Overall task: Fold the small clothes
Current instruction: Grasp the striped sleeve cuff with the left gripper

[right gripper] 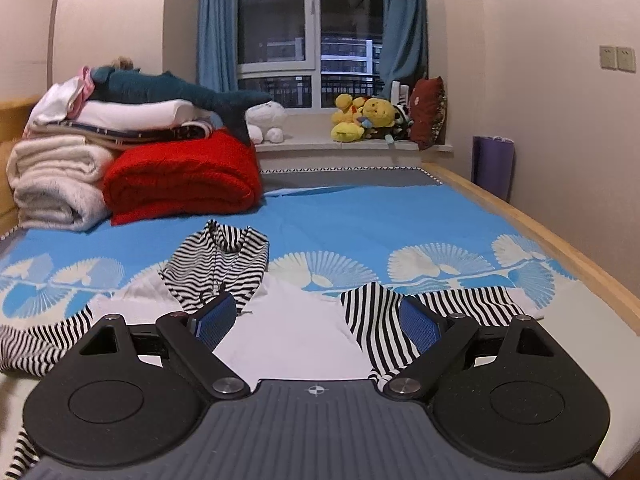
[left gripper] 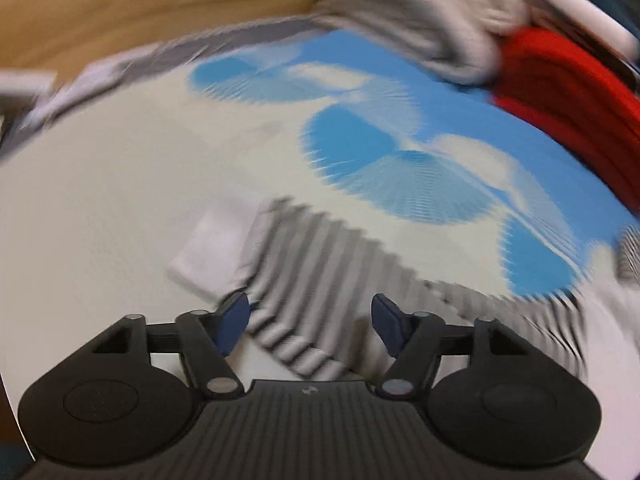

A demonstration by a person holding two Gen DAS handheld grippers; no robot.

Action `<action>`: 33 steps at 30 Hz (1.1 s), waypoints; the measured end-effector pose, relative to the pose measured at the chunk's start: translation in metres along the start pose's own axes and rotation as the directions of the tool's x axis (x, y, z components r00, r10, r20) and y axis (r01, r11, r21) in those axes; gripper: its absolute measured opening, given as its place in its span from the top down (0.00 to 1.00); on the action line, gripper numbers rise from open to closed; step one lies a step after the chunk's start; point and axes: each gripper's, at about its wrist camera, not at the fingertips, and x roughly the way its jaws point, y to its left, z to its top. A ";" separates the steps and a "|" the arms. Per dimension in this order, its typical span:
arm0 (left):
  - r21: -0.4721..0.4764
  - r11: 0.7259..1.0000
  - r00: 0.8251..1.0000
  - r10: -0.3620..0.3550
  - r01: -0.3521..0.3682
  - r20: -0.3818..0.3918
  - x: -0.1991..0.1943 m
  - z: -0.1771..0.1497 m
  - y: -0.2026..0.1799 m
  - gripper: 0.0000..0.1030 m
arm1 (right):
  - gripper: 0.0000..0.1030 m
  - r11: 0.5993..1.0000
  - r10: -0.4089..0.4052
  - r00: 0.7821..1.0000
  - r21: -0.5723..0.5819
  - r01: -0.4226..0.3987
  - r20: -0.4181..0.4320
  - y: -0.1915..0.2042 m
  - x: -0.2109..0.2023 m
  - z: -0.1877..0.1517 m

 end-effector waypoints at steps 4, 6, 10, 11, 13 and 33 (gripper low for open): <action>-0.133 0.991 0.998 0.002 -0.011 -0.062 0.024 0.009 0.030 0.30 | 0.13 0.999 -0.003 1.000 -0.043 0.002 -0.018 0.009 0.012 0.004; -0.144 0.989 0.996 0.005 -0.017 -0.088 0.029 0.009 0.035 0.34 | 0.13 0.999 -0.007 0.999 -0.053 0.004 -0.042 0.012 0.024 0.009; -0.050 0.997 0.991 0.058 -0.064 -0.117 0.039 0.007 0.027 0.48 | 0.17 0.999 -0.032 0.998 -0.024 0.031 -0.056 0.019 0.051 0.029; -0.029 0.997 0.991 0.071 -0.074 -0.110 0.039 0.007 0.025 0.55 | 0.21 0.999 -0.035 0.998 -0.013 0.034 -0.060 0.022 0.060 0.036; -0.023 0.996 0.991 0.086 -0.089 -0.106 0.038 0.008 0.025 0.74 | 0.27 0.999 -0.033 0.998 0.015 0.034 -0.061 0.028 0.077 0.052; 0.503 0.635 0.775 -0.621 0.586 -0.119 -0.218 -0.089 -0.264 0.92 | 0.46 0.979 0.071 0.982 0.202 -0.035 -0.174 -0.008 0.196 0.064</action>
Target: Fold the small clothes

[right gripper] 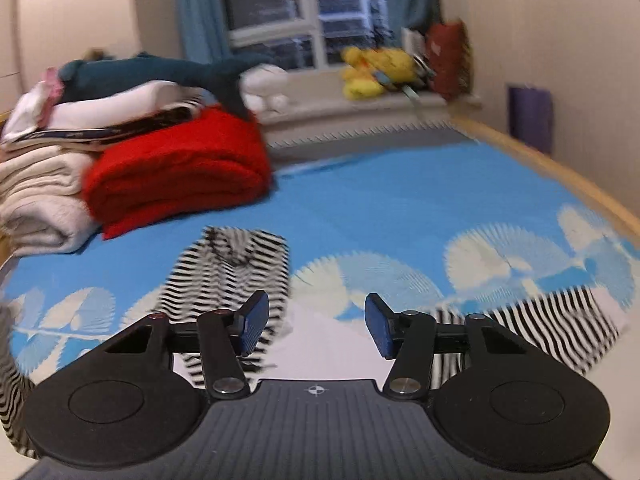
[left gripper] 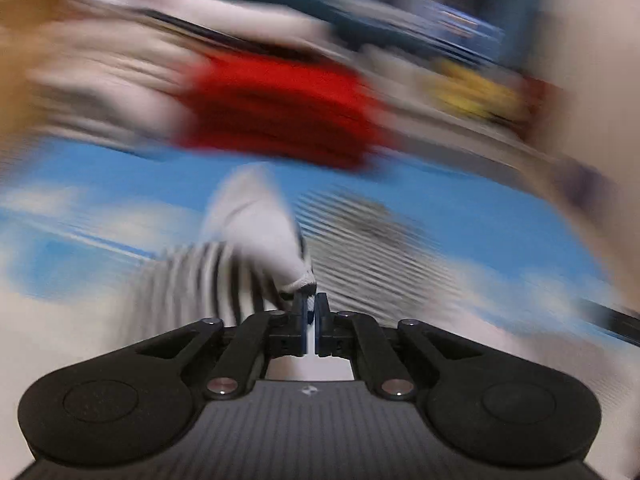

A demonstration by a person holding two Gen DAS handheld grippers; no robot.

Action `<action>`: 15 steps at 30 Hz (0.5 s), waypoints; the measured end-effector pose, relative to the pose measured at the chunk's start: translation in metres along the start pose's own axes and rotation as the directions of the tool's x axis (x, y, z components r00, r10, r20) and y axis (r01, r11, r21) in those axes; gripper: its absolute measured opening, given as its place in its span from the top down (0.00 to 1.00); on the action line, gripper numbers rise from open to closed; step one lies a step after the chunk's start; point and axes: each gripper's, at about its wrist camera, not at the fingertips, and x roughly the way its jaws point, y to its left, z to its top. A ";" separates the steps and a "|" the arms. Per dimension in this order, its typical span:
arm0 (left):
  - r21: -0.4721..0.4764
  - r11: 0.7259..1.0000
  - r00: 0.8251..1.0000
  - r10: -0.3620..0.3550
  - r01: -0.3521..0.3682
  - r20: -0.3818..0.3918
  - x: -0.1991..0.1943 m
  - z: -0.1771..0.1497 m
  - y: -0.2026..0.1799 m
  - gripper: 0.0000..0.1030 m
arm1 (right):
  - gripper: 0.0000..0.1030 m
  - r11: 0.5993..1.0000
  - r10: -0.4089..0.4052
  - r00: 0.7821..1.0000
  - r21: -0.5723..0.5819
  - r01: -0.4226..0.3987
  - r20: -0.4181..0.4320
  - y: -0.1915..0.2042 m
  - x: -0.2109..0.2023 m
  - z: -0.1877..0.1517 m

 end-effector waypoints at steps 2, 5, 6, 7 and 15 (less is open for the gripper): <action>0.045 0.988 0.986 -0.147 0.151 -0.083 0.008 -0.006 -0.025 0.90 | 0.46 0.998 0.011 0.999 0.066 -0.007 -0.051 -0.012 0.009 -0.004; 0.032 0.997 0.996 -0.069 0.071 -0.061 0.012 0.003 -0.014 0.73 | 0.46 0.992 0.013 0.995 0.124 0.000 -0.101 -0.022 0.018 -0.013; -0.005 1.000 0.998 -0.017 0.016 -0.055 0.016 0.008 0.000 0.72 | 0.46 0.990 0.010 0.993 0.138 0.006 -0.117 -0.025 0.023 -0.016; -0.040 0.998 0.997 0.045 -0.047 -0.057 0.022 0.012 0.012 0.72 | 0.46 0.988 0.007 0.990 0.151 0.014 -0.138 -0.027 0.028 -0.020; -0.183 0.920 0.927 0.306 -0.346 -0.215 0.046 0.013 0.106 0.72 | 0.45 0.925 0.083 0.922 0.373 0.070 -0.379 -0.042 0.089 -0.076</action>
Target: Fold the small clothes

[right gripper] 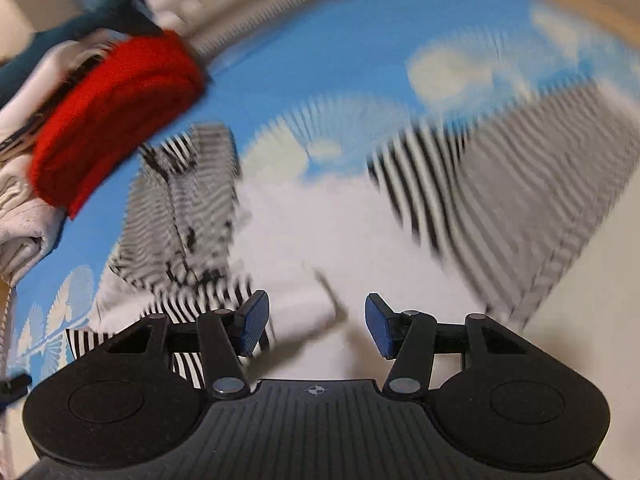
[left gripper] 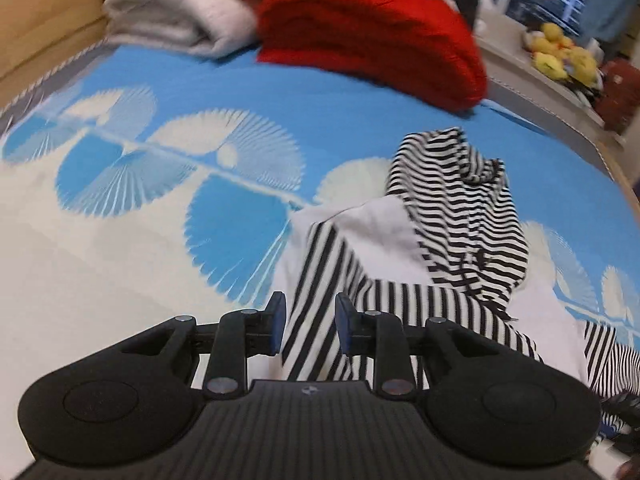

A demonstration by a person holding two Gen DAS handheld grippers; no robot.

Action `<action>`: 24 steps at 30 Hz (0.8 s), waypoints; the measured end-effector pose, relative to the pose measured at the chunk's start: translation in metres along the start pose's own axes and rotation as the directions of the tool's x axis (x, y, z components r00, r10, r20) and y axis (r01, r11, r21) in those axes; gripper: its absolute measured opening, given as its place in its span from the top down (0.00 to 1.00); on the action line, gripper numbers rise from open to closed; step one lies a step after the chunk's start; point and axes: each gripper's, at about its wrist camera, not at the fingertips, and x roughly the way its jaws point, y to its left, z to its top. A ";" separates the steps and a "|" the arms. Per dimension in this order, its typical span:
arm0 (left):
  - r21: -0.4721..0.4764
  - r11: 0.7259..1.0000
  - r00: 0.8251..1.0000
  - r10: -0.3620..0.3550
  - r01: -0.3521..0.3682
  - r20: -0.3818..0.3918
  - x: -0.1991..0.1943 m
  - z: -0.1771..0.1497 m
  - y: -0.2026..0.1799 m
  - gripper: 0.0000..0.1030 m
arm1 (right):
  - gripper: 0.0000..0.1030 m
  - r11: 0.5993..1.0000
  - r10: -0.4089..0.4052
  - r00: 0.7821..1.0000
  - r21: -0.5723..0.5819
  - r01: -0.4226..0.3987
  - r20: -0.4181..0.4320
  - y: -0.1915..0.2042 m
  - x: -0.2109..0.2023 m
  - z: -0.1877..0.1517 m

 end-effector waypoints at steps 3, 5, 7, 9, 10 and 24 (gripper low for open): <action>0.012 1.000 1.000 -0.018 0.018 -0.015 0.001 -0.003 0.000 0.71 | 0.45 0.990 0.037 0.997 0.141 -0.026 -0.074 -0.010 0.032 -0.005; 0.024 0.999 0.999 -0.036 0.036 -0.018 -0.002 -0.007 -0.008 0.69 | 0.44 0.965 0.081 0.992 0.255 -0.055 -0.093 -0.016 0.049 -0.006; 0.034 0.998 0.998 -0.055 0.056 -0.025 0.000 -0.007 -0.012 0.69 | 0.44 0.935 0.121 0.989 0.345 -0.083 -0.091 -0.021 0.061 -0.006; 0.050 0.996 0.997 -0.070 0.071 -0.031 -0.002 -0.012 -0.016 0.69 | 0.50 0.919 0.129 0.989 0.383 -0.093 -0.068 -0.021 0.065 -0.003; 0.057 0.996 0.997 -0.071 0.073 -0.030 0.001 -0.013 -0.017 0.69 | 0.76 0.918 0.133 0.990 0.381 -0.105 -0.047 -0.018 0.064 -0.003; 0.089 0.993 0.991 -0.065 0.076 -0.121 0.031 -0.015 0.007 0.69 | 0.90 0.953 -0.300 0.954 0.057 0.298 0.030 -0.007 0.015 -0.003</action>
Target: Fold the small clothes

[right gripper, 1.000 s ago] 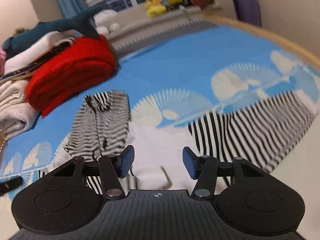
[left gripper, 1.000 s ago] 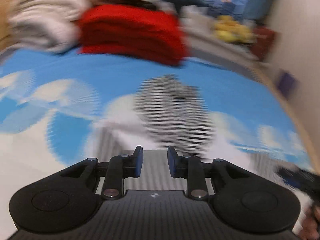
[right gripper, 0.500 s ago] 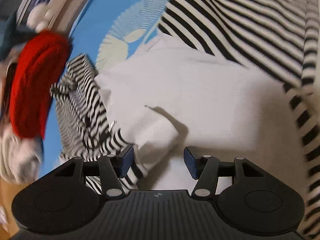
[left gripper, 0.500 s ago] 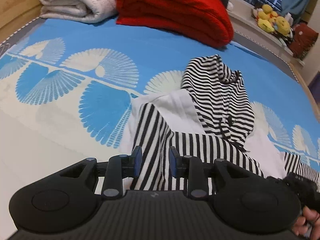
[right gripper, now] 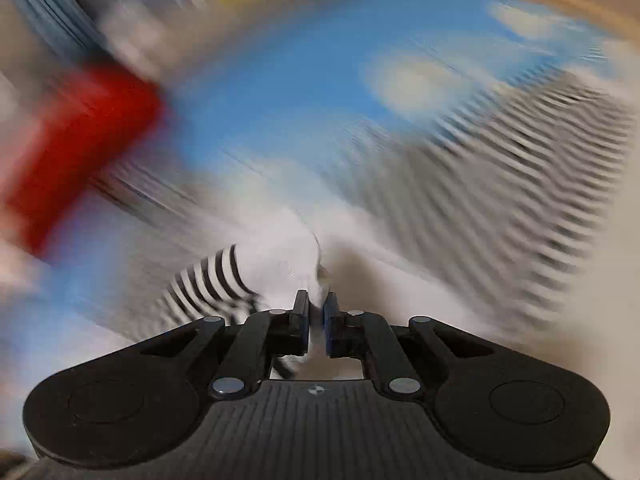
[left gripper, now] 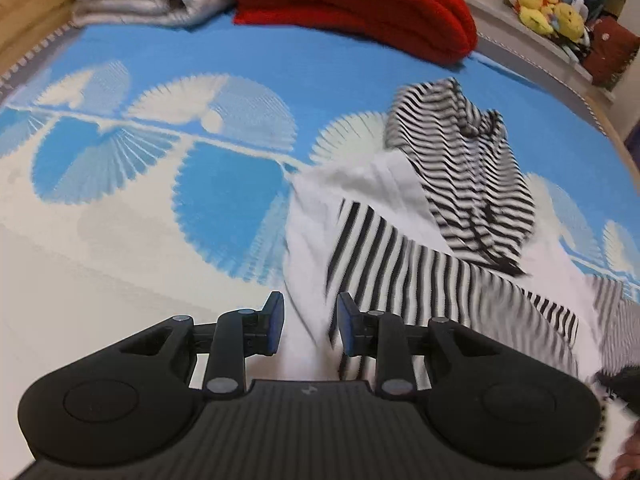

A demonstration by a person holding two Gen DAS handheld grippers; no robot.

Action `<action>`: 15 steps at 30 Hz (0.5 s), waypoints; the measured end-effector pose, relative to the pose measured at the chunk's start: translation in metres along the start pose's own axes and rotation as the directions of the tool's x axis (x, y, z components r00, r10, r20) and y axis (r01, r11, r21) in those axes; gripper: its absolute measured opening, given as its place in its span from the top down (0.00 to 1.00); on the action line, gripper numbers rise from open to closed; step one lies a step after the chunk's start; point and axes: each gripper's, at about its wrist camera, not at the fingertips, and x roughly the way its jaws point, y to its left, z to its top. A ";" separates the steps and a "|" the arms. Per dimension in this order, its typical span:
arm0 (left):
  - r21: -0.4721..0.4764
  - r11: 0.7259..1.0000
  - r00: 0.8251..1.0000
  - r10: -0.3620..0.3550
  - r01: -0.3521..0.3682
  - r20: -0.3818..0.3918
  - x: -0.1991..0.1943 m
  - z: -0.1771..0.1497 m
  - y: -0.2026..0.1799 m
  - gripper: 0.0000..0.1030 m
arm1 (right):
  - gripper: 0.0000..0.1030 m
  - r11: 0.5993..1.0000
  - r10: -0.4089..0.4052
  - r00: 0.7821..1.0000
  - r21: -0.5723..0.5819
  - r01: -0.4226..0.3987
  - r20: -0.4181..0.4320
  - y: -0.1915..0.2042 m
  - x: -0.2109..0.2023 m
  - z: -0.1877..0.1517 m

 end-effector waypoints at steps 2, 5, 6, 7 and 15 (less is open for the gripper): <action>-0.002 1.000 0.999 -0.023 0.023 -0.026 0.006 -0.003 -0.003 0.69 | 0.90 0.996 0.051 0.998 0.081 -0.047 -0.044 -0.012 0.008 -0.002; 0.033 0.999 0.998 -0.030 0.031 -0.052 0.015 -0.011 -0.012 0.69 | 0.80 0.990 0.142 0.990 0.004 -0.142 0.015 0.005 -0.003 0.004; 0.042 0.999 0.998 -0.032 0.035 -0.061 0.019 -0.014 -0.014 0.69 | 0.73 0.987 0.159 0.987 -0.009 -0.158 0.024 0.008 -0.003 0.006; 0.044 0.998 0.996 -0.039 0.043 -0.074 0.024 -0.019 -0.015 0.69 | 0.62 0.988 0.156 0.988 -0.009 -0.155 0.024 0.008 -0.002 0.008; 0.098 0.995 0.979 0.038 -0.019 -0.199 0.057 -0.042 -0.034 0.68 | 0.59 0.999 0.046 0.997 0.019 -0.045 -0.069 -0.006 0.019 0.002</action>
